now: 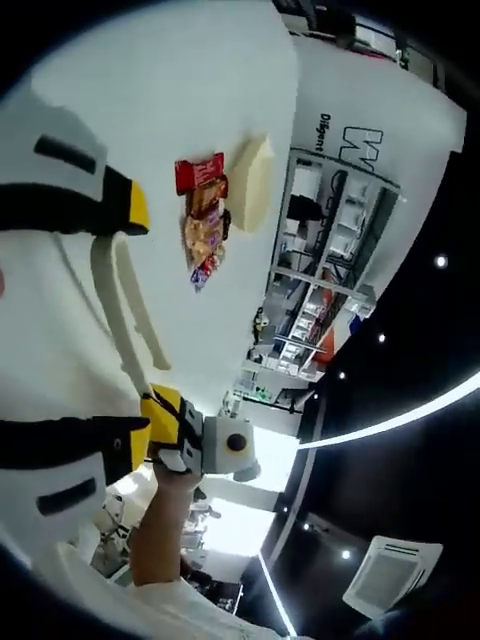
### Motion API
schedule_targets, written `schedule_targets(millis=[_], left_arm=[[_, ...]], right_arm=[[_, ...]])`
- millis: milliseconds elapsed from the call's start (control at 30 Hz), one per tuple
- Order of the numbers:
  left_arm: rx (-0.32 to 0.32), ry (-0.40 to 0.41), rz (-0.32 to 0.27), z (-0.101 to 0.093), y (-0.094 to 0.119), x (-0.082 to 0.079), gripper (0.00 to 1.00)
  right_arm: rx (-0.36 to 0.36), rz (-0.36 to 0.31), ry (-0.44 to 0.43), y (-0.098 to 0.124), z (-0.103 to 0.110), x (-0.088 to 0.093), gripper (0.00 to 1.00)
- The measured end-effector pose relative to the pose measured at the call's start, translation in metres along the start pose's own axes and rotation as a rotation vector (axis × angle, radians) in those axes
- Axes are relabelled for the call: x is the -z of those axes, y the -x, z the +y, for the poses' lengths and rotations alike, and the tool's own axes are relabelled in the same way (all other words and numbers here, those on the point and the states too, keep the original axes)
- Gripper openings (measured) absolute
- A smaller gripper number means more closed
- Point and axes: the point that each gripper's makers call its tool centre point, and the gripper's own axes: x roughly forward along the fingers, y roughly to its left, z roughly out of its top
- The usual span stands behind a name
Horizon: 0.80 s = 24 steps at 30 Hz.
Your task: Place the target food into the container with the food tongs after gripping and lifting it, then release it inside without dropping or visibly crushing the food.
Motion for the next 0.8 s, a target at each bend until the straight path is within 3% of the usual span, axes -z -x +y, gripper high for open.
schedule_targets(millis=[100, 333, 467, 533, 800], left_arm=[[0.026, 0.075, -0.067, -0.002, 0.001, -0.010, 0.67], [0.047, 0.105, -0.067, 0.002, 0.005, -0.008, 0.58], [0.098, 0.168, -0.140, -0.003, 0.011, -0.019, 0.51], [0.067, 0.140, -0.121, 0.000, 0.009, -0.015, 0.52], [0.108, 0.131, -0.137, -0.015, 0.001, -0.023, 0.52]], right_arm=[[-0.009, -0.014, -0.002, 0.000, 0.002, -0.002, 0.00], [-0.028, -0.039, -0.031, -0.001, 0.004, -0.007, 0.00], [-0.058, -0.090, -0.043, 0.002, 0.010, -0.015, 0.00], [-0.082, -0.151, -0.028, 0.003, 0.015, -0.026, 0.00], [-0.100, -0.155, -0.031, 0.002, 0.020, -0.028, 0.00]])
